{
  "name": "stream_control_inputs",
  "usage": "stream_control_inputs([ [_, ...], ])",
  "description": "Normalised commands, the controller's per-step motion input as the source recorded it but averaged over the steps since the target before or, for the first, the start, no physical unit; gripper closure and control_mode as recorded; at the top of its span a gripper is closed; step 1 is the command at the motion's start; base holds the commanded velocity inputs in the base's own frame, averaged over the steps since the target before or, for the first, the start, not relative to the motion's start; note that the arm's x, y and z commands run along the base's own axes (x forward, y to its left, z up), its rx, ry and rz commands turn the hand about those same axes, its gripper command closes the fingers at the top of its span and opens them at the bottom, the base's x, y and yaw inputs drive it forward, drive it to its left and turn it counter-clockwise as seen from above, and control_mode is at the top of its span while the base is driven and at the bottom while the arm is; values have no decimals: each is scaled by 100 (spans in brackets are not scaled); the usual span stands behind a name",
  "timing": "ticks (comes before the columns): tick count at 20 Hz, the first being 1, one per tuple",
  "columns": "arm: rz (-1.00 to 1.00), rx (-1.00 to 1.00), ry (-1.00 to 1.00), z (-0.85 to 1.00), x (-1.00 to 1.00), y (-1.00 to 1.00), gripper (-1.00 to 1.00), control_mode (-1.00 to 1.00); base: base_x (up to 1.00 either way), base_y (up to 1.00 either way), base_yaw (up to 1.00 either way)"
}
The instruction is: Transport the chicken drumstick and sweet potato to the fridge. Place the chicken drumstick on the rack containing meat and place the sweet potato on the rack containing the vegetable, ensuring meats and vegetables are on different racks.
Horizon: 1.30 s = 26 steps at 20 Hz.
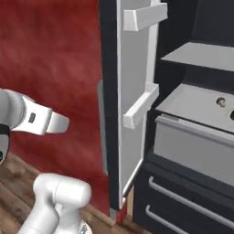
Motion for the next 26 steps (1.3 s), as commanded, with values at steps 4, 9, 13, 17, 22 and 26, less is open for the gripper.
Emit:
stream_control_inputs([
  [4, 0, 0, 0, 0, 0, 0, -100, 100, 0, 31, 96],
  [9, 0, 0, 0, 0, 0, 0, -100, 100, 0, 25, 99],
  [13, 0, 0, 0, 0, 0, 0, -100, 100, 0, 51, 93],
  [17, 0, 0, 0, 0, 0, 0, -100, 100, 0, 76, 86],
  [22, 0, 0, 0, 0, 0, 0, -100, 100, 2, 88, 79],
  [26, 0, 0, 0, 0, 0, 0, -100, 100, 63, 68, 63],
])
